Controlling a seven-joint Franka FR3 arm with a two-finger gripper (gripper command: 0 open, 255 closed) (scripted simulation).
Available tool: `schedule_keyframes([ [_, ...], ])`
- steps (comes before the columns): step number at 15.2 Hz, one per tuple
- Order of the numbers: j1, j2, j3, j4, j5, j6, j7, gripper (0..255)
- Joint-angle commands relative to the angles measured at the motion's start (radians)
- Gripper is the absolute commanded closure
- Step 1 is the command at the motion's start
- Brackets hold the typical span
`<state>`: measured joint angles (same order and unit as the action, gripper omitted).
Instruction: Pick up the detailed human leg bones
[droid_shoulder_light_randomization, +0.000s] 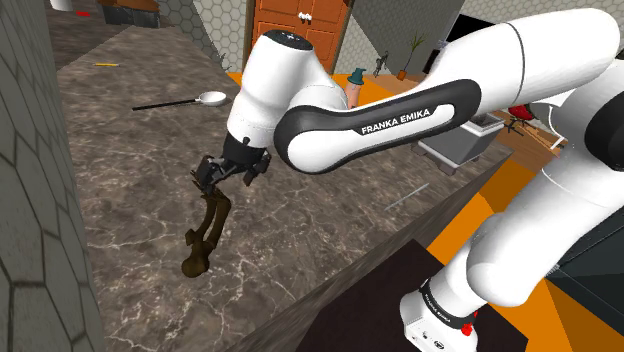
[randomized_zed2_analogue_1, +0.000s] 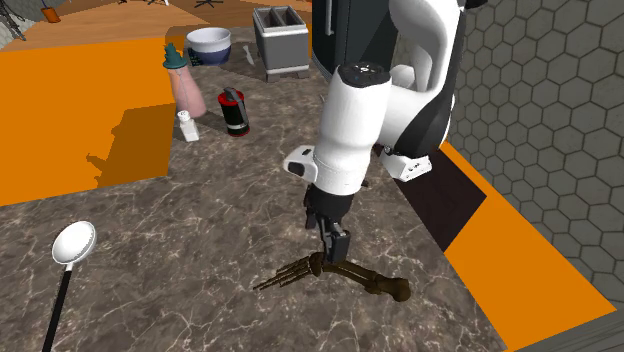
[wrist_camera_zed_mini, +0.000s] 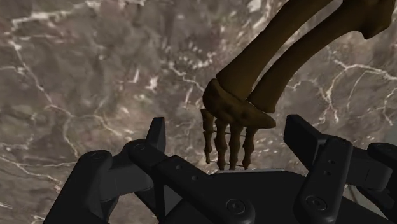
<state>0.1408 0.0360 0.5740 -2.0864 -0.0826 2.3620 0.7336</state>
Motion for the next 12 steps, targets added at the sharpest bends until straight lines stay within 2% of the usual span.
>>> schedule_keyframes([
  [1,0.020,0.072,0.011,0.061,-0.073,0.010,0.068,0],
  [10,0.034,0.126,-0.004,0.014,-0.130,0.099,0.111,0],
  [11,0.034,0.123,-0.004,0.012,-0.128,0.099,0.110,255],
  [12,0.034,0.122,-0.004,0.011,-0.128,0.099,0.110,255],
])
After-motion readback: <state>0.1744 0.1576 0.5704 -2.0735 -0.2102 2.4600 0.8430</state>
